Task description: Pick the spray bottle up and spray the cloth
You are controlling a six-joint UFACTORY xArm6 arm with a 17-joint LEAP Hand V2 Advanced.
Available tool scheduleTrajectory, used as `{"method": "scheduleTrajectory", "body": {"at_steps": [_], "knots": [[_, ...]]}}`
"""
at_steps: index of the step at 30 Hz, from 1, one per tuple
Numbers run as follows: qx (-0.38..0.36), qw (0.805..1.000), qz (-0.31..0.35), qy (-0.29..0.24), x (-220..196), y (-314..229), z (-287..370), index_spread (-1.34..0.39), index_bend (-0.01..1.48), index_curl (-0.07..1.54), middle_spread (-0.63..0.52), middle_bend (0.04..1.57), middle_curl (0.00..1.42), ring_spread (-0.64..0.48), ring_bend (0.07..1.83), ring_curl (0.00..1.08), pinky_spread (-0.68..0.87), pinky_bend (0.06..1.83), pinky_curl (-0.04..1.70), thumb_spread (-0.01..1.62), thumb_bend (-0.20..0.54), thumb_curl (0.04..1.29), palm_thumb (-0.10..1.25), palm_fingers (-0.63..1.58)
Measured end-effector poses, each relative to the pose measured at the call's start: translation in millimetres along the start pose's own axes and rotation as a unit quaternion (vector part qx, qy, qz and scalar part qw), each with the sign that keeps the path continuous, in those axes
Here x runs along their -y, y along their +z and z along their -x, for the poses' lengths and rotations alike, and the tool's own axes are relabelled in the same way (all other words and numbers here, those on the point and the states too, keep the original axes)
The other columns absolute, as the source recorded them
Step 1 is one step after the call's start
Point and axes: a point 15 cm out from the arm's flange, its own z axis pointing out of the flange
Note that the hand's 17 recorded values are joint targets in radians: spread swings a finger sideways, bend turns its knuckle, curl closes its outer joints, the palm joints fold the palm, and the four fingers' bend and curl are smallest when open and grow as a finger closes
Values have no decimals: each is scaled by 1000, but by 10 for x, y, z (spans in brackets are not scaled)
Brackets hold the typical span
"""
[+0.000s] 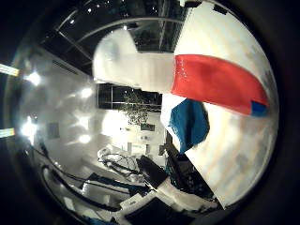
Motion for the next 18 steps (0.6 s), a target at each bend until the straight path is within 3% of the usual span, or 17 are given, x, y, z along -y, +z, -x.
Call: {"method": "scheduleTrajectory", "body": {"at_steps": [7,11,12,14,16,18], "knots": [[-7,1000,10,-11,156,251,5,-127,146,243,134,249,344,177,371,276,320,365,317,914,-26,305,475,173],[-5,1000,1,-4,194,297,-49,-168,152,245,23,356,377,34,592,320,172,428,311,914,-19,318,553,558],[-1,1000,-6,-3,229,305,-31,-205,155,234,-22,427,399,-33,708,340,67,492,304,912,-19,322,575,823],[9,1000,-16,-2,299,339,29,-274,241,289,-92,552,471,-133,846,419,-162,655,374,906,-21,329,619,1178],[20,1000,-21,-6,383,429,130,-304,393,371,-115,727,546,-170,907,464,-263,760,431,907,-16,333,660,1385],[29,999,-25,-8,439,496,200,-309,606,471,-112,881,603,-181,1001,505,-295,886,495,899,-16,341,710,1388]]}}
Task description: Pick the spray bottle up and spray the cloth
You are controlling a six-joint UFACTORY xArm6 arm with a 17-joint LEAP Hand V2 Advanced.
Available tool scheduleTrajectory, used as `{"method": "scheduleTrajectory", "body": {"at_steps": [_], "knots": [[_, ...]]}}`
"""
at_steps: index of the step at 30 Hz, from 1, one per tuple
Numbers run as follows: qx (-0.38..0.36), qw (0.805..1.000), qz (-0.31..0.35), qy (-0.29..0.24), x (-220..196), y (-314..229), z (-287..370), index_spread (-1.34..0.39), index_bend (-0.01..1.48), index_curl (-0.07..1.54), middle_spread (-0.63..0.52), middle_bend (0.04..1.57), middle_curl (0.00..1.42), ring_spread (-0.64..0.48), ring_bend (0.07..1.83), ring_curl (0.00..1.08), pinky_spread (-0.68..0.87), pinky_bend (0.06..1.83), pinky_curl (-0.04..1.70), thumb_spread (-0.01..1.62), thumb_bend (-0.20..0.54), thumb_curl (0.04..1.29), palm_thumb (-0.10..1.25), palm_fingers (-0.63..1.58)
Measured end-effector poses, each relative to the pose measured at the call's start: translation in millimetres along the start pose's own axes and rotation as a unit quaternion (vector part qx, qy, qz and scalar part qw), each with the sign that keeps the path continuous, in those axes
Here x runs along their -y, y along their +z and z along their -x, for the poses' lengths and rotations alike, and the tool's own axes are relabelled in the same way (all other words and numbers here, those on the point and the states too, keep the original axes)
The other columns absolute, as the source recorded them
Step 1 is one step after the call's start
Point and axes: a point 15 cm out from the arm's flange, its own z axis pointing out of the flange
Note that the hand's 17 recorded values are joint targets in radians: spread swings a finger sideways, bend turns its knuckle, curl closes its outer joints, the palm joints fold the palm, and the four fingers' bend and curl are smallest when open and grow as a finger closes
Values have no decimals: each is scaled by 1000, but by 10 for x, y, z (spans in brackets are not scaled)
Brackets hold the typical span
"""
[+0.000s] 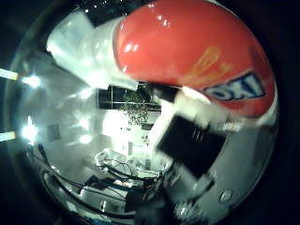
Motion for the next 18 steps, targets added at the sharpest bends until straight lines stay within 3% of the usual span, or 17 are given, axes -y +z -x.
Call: {"method": "scheduleTrajectory", "body": {"at_steps": [1,6,12,18], "knots": [[5,1000,0,-2,23,40,43,-295,750,540,-105,978,634,-187,1065,532,-290,973,545,897,-13,347,747,1382],[27,1000,5,-8,94,172,265,-225,1071,690,-87,1222,694,-192,1271,618,-245,1175,713,883,-7,393,931,1243],[40,999,-8,-24,170,103,607,-178,1173,727,-75,1323,691,-167,1409,657,-193,1214,905,878,-4,505,1111,1169],[19,998,-16,-60,243,-153,1184,-164,1204,724,-64,1362,662,-152,1449,649,-171,1145,1094,880,-11,591,1132,1158]]}}
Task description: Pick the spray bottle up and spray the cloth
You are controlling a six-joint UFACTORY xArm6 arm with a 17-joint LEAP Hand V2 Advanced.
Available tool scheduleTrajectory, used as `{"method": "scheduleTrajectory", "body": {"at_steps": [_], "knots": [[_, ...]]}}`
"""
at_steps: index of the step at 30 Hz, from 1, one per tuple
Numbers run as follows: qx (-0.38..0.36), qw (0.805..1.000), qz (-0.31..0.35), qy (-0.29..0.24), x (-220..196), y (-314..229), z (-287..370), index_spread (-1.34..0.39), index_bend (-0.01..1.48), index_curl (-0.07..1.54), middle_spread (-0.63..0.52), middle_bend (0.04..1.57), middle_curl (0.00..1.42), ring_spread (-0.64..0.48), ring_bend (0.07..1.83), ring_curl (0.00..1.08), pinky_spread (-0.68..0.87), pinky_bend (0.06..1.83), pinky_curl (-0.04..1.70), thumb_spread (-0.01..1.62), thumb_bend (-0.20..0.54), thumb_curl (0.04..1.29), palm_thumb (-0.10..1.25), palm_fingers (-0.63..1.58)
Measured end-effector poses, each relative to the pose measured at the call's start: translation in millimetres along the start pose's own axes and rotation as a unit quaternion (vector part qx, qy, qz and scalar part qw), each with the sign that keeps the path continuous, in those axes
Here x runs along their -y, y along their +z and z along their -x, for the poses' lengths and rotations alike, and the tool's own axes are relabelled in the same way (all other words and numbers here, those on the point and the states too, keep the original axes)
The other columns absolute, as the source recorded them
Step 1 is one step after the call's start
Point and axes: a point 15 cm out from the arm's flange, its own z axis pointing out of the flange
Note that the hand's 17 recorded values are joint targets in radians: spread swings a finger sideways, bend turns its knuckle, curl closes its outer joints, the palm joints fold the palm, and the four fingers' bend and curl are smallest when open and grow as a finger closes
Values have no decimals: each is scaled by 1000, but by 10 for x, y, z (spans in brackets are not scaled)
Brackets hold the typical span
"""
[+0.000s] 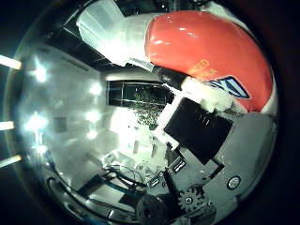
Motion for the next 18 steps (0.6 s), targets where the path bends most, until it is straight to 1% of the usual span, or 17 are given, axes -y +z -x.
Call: {"method": "scheduleTrajectory", "body": {"at_steps": [3,8,14,18], "knots": [[-13,1000,4,-9,72,-33,333,-163,1204,721,-62,1372,650,-148,1460,644,-163,1109,1177,884,-12,626,1138,1156],[-84,995,61,-13,-41,-92,719,-168,1210,715,-70,1382,636,-153,1466,633,-155,1053,1299,884,-13,670,1141,1163],[-175,977,118,-17,-172,-101,1209,-173,1206,713,-71,1386,624,-154,1472,628,-152,1005,1398,888,-14,704,1130,1168],[-235,960,152,-18,-286,-88,1405,-173,1206,711,-71,1385,618,-154,1470,624,-151,985,1444,883,-14,721,1122,1173]]}}
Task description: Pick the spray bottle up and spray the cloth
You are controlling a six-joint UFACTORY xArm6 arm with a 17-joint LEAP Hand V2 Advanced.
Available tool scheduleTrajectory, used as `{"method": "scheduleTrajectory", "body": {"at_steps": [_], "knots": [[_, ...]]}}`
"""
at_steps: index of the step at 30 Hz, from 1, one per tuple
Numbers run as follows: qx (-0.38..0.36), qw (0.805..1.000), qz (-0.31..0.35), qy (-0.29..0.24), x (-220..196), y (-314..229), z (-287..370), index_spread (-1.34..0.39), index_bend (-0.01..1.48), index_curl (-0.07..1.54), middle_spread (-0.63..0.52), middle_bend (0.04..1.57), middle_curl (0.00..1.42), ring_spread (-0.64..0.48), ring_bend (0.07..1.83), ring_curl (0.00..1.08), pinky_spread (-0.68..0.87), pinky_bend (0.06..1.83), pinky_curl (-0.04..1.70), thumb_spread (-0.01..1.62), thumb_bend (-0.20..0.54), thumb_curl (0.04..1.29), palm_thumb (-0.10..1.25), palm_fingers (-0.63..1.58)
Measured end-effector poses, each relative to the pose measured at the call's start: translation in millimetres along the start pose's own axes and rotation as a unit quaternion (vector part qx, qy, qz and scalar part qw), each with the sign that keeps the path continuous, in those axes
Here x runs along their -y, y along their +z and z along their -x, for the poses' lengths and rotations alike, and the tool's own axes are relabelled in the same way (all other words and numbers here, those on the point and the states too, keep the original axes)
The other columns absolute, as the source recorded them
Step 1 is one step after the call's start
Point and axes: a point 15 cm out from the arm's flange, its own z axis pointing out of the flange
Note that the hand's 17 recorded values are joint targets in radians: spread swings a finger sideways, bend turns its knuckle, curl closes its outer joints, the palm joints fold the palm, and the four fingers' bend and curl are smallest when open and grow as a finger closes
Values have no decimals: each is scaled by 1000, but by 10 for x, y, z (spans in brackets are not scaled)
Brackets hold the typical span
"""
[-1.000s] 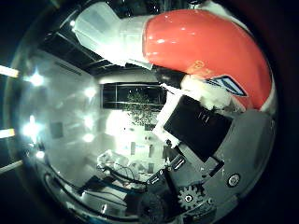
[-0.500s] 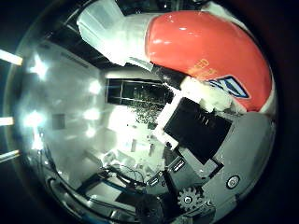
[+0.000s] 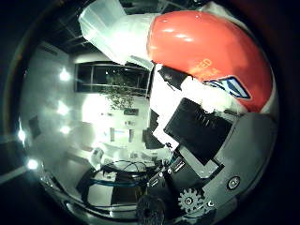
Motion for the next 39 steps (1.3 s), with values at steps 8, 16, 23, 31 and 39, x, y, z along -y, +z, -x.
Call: {"method": "scheduleTrajectory", "body": {"at_steps": [8,16,23,31,39], "knots": [[-131,988,81,-15,-138,106,353,-174,1201,709,-71,1386,612,-154,1470,620,-152,961,1493,883,-15,741,1114,1177],[-254,959,121,-42,-116,293,782,-176,1193,712,-71,1386,609,-154,1469,618,-152,949,1514,883,-16,757,1106,1180],[-363,918,141,-74,-25,575,1039,-178,1186,717,-71,1385,607,-153,1470,616,-152,947,1521,881,-15,766,1089,1183],[-469,862,167,-92,147,873,1117,-178,1183,721,-72,1388,611,-153,1474,618,-152,944,1526,883,-15,775,1082,1183],[-542,812,180,-118,361,1188,1102,-179,1181,724,-72,1384,612,-153,1473,619,-152,948,1514,885,-17,780,1077,1183]]}}
